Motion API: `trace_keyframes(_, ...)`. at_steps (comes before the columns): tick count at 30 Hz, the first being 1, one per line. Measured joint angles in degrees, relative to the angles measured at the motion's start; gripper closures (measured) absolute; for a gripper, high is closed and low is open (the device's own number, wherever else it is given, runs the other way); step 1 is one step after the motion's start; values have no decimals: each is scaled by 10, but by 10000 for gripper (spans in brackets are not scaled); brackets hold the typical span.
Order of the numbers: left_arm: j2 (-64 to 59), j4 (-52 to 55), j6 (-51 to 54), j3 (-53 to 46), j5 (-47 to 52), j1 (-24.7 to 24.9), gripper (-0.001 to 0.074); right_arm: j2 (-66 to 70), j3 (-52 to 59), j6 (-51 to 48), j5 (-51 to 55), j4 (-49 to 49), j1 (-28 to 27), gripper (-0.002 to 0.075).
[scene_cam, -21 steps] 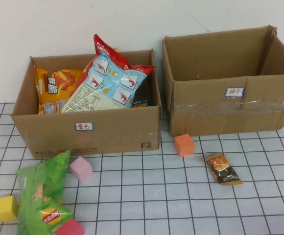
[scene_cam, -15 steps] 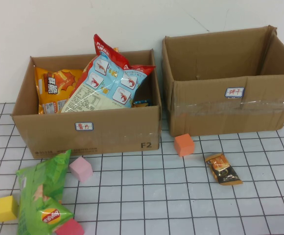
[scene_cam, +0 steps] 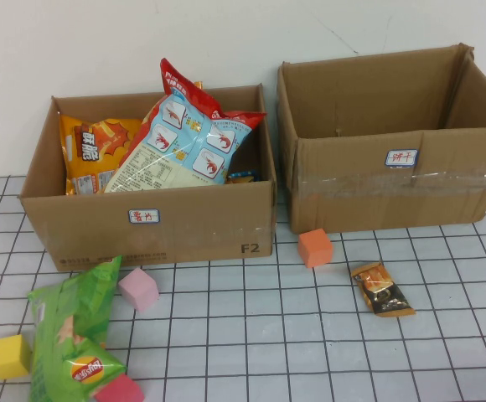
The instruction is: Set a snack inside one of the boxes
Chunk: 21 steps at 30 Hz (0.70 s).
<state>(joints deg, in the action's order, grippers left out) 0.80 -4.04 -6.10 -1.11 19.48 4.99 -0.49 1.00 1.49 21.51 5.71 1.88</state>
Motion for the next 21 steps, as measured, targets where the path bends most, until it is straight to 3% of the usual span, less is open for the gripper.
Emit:
trace_keyframes(15, 0, 10, 1, -1, -13, 0, 736, 0, 2, 0, -11, 5, 0, 727)
trace_keyframes(21, 0, 15, 3, -4, -97, 0, 736, 0, 6, 0, -126, 5, 0, 727)
